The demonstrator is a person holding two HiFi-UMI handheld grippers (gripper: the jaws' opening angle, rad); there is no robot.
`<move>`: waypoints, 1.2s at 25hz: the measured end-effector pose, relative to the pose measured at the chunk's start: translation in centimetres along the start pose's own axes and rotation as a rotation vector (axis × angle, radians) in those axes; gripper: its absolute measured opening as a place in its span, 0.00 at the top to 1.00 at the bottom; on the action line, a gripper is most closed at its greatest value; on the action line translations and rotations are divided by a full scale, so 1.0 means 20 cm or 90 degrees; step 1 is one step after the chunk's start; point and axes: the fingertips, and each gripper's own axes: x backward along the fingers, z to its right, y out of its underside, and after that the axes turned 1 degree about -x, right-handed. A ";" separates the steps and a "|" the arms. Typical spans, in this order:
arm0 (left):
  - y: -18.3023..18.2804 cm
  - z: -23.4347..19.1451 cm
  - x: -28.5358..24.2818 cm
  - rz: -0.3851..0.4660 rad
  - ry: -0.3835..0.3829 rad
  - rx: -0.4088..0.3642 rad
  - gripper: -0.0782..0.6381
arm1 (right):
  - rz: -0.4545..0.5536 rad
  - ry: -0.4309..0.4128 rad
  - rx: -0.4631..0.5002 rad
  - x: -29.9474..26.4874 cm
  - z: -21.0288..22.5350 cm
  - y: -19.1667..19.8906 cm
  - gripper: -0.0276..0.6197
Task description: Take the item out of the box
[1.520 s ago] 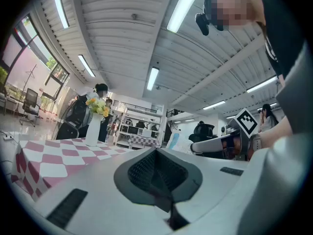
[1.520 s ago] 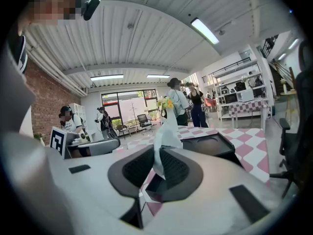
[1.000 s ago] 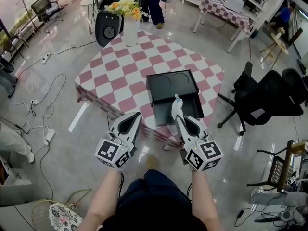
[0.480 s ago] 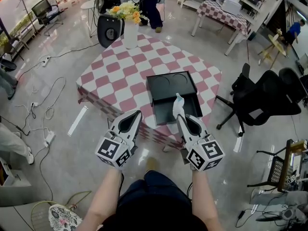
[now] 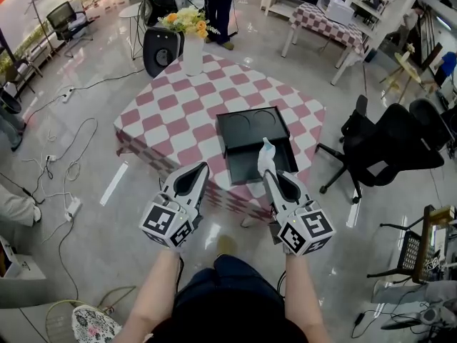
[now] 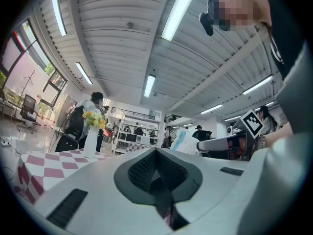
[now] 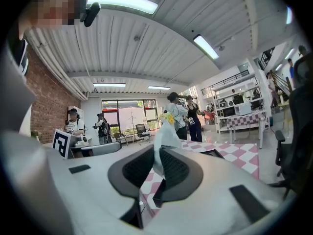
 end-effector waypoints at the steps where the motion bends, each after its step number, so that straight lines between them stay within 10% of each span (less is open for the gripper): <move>1: -0.01 0.00 0.00 0.002 0.000 -0.001 0.87 | 0.002 0.000 0.001 0.01 0.00 -0.01 0.88; 30: -0.19 0.02 0.08 0.035 -0.005 -0.015 0.87 | 0.053 0.015 0.024 0.13 -0.08 -0.15 0.88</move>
